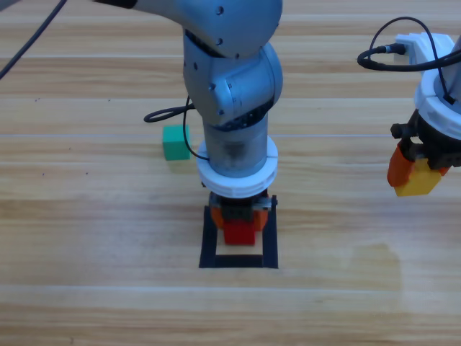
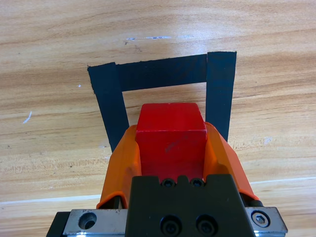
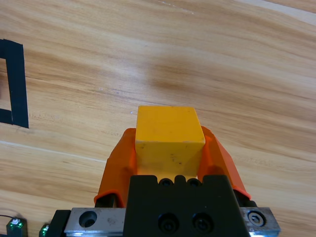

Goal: Stack the blocks in the rectangular block: red at the bottom, yellow in the middle, green on top

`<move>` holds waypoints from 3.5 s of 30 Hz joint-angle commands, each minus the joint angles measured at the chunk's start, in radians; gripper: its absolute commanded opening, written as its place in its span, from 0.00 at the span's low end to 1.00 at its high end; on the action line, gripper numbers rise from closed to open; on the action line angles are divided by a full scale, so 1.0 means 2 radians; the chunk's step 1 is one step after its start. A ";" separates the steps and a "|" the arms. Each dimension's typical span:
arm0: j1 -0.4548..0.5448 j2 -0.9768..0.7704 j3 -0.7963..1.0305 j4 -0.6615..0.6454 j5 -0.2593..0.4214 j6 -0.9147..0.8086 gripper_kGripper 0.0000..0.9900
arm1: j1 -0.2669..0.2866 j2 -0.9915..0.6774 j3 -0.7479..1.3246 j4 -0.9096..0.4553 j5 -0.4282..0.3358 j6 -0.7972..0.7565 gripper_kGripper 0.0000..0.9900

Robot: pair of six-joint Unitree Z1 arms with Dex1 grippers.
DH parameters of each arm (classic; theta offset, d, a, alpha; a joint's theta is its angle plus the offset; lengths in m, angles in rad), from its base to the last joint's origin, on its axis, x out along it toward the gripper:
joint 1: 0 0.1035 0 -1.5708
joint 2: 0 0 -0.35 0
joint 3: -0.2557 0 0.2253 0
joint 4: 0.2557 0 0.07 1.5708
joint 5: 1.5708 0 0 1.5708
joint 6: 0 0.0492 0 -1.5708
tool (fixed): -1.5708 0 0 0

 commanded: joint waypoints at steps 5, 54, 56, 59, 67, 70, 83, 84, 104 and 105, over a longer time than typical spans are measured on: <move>0.002 0.021 0.008 -0.010 -0.010 -0.025 0.04 | 0.018 0.015 0.015 -0.008 0.001 0.010 0.00; -0.018 0.021 0.045 -0.023 0.001 -0.026 0.41 | 0.032 0.008 0.015 -0.011 -0.001 0.015 0.00; -0.018 0.018 0.049 -0.023 0.001 -0.029 0.84 | 0.032 0.007 0.015 -0.011 -0.002 0.015 0.00; -0.018 0.017 0.050 -0.023 0.004 -0.028 1.00 | 0.032 0.007 0.015 -0.011 -0.002 0.015 0.00; -0.018 -0.001 0.054 -0.023 0.008 -0.025 1.00 | 0.032 0.001 0.016 -0.012 -0.004 0.015 0.00; -0.018 -0.012 0.055 -0.023 0.009 -0.022 1.00 | 0.032 -0.001 0.016 -0.013 -0.007 0.015 0.00; 0.004 -0.118 -0.089 0.079 0.028 0.044 1.00 | 0.032 -0.019 0.019 -0.013 -0.017 0.022 0.00; 0.011 -0.131 -0.093 0.088 0.032 0.052 1.00 | 0.032 -0.021 0.020 -0.013 -0.017 0.023 0.00; 0.302 -0.315 0.108 0.005 -0.157 0.583 1.00 | 0.128 -0.024 -0.031 0.040 -0.009 0.105 0.00; 0.320 -0.315 0.115 0.001 -0.177 0.610 1.00 | 0.139 -0.002 -0.064 0.070 -0.012 0.122 0.00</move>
